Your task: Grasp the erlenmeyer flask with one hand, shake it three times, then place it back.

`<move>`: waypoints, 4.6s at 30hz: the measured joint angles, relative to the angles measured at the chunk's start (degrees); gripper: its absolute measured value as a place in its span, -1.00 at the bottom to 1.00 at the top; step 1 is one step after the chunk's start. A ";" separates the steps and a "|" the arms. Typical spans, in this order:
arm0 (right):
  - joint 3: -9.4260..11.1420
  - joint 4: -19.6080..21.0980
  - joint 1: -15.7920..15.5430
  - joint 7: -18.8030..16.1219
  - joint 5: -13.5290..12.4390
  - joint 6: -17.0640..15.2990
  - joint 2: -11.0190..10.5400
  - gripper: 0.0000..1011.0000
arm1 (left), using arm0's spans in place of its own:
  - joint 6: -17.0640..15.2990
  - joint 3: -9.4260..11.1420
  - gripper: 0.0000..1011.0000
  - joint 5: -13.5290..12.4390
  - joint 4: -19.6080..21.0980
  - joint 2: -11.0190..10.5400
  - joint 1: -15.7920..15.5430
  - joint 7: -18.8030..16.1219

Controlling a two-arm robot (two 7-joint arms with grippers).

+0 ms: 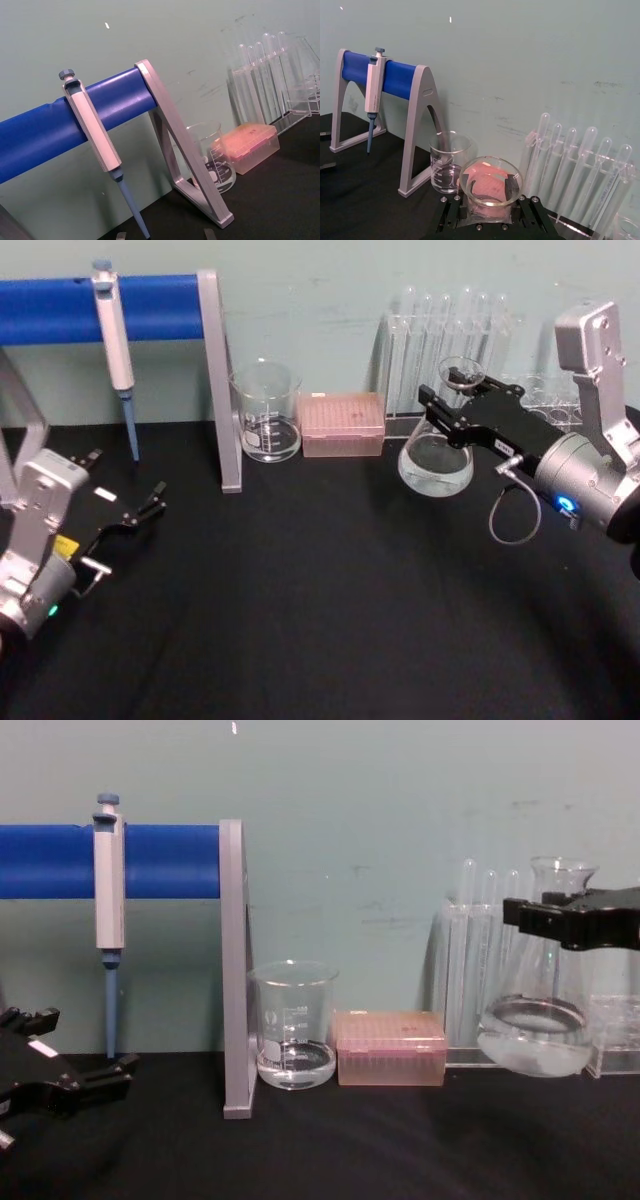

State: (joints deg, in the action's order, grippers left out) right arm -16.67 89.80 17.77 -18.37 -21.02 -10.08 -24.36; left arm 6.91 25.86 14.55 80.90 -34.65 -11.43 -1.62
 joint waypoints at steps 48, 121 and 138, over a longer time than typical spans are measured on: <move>-8.28 3.45 0.86 -8.18 -1.73 0.09 -0.16 -0.11 | 0.00 0.00 0.98 0.00 0.00 0.00 0.00 0.00; -14.44 3.26 3.51 -9.87 -5.87 2.39 -2.94 -0.11 | 0.00 0.00 0.98 0.00 0.00 0.00 0.00 0.00; -8.39 1.43 2.28 -4.07 -4.26 2.04 -2.27 -0.11 | 0.00 0.00 0.98 0.00 0.00 0.00 0.00 0.00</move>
State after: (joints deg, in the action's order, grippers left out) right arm -25.06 91.23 20.05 -22.44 -25.29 -8.04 -26.63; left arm 6.91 25.86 14.55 80.90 -34.65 -11.43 -1.62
